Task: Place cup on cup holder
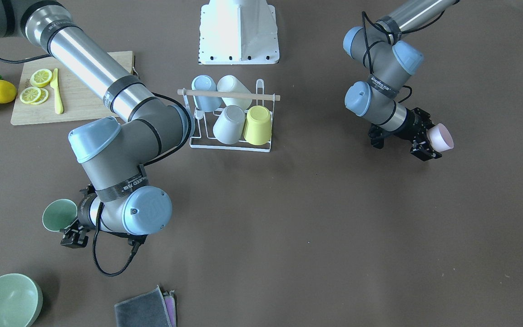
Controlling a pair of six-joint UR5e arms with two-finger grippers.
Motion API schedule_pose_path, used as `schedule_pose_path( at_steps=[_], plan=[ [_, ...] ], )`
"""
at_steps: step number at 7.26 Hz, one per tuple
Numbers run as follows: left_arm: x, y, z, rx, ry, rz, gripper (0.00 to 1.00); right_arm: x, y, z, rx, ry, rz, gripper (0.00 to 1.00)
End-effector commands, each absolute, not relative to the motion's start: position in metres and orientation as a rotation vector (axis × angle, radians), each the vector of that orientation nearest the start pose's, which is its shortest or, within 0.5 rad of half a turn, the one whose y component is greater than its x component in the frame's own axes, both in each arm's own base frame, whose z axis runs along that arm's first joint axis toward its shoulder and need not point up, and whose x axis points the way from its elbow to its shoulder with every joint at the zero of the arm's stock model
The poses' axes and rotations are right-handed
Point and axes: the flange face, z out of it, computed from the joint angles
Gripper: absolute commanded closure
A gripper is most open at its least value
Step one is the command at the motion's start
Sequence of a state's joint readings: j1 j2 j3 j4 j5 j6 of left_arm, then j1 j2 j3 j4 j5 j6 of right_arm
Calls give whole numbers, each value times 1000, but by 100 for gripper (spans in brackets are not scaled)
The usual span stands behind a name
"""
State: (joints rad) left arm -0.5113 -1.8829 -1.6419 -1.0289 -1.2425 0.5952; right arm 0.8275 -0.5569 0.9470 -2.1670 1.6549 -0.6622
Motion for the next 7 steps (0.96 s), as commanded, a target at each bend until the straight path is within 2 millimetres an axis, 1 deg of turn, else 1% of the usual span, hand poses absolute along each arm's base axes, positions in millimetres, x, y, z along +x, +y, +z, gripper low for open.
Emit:
schedule_pose_path(
  at_steps=[1, 2, 3, 4, 5, 6, 7],
  plan=[
    [421, -429, 529, -83, -397, 1656, 7, -463, -667, 362, -241, -46, -1430, 1],
    [418, -429, 533, -80, -396, 1653, 8, -469, -666, 355, -223, 22, -1453, 1],
    [413, -434, 533, -73, -390, 1641, 17, -480, -661, 353, -213, 71, -1477, 1],
    [407, -440, 533, -64, -386, 1625, 54, -481, -660, 354, -215, 78, -1485, 1],
    [402, -444, 528, -57, -380, 1620, 50, -482, -662, 359, -191, 94, -1517, 1],
    [395, -450, 517, -37, -374, 1610, 35, -483, -663, 365, -192, 94, -1540, 1],
    [383, -458, 505, -12, -364, 1582, 24, -487, -657, 373, -200, 95, -1562, 1]
  ],
)
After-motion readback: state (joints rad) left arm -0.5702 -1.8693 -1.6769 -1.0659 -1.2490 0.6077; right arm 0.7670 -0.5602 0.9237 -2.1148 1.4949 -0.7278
